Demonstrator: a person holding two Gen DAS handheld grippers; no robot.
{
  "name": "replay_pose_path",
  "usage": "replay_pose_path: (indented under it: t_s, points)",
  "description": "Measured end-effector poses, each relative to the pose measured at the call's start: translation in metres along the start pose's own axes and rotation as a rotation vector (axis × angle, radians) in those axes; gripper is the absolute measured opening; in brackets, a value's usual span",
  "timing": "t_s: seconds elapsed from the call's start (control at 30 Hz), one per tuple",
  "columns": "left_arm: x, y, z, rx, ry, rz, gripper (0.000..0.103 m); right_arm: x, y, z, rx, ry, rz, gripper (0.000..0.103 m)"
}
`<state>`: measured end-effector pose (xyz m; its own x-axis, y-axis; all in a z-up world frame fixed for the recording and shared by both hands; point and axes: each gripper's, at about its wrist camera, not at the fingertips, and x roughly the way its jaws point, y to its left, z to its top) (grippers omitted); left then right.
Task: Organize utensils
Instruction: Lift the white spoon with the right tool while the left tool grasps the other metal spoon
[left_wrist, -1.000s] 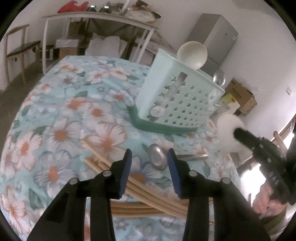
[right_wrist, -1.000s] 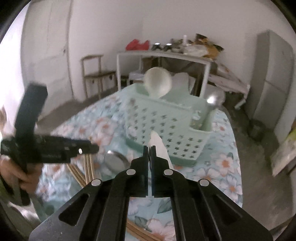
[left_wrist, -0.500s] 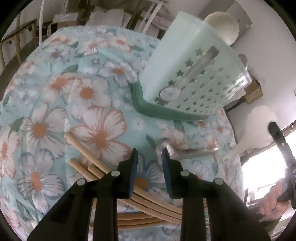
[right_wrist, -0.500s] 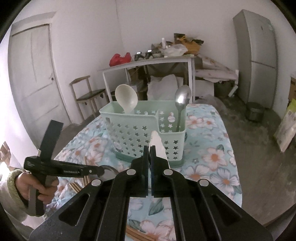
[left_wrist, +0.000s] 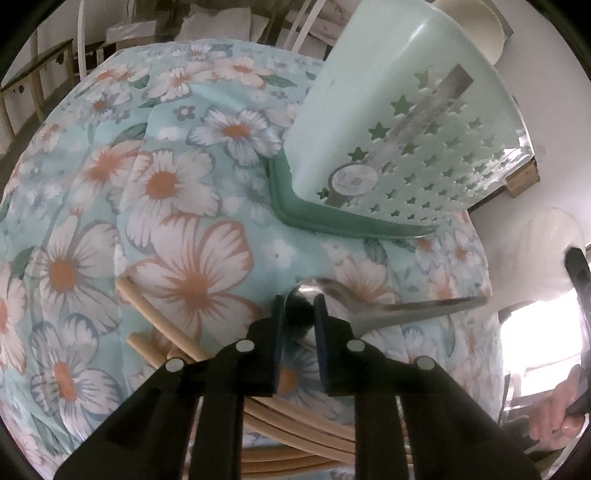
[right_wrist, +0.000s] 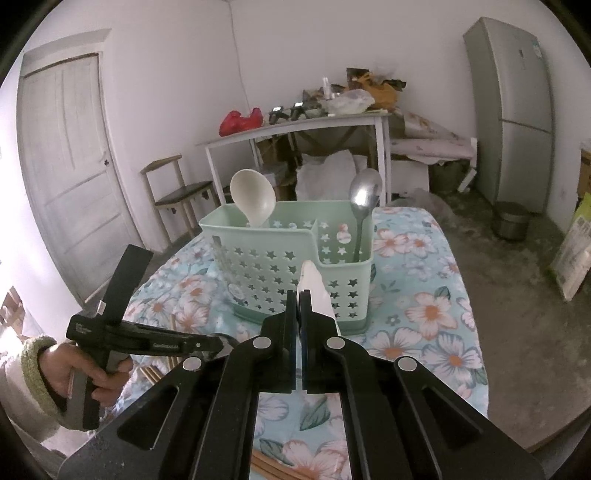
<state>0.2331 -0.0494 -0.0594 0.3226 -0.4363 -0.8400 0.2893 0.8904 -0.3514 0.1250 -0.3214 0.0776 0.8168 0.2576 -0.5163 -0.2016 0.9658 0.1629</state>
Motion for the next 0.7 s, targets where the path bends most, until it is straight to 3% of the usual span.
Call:
replay_pose_path:
  t_s: [0.17,0.4,0.7]
  points:
    - [-0.015,0.000,-0.001,0.006,-0.053,-0.017,0.005,-0.001,0.001,0.000,0.005,-0.007,-0.009,0.000]
    - [-0.050,-0.009,-0.003,0.044,-0.142,-0.021,0.002,-0.004,-0.002,-0.001,0.024,-0.023,-0.012,0.000]
    - [-0.111,-0.021,-0.011,0.137,-0.282,0.045,0.001,-0.004,-0.003,-0.002,0.030,-0.029,-0.012,0.000]
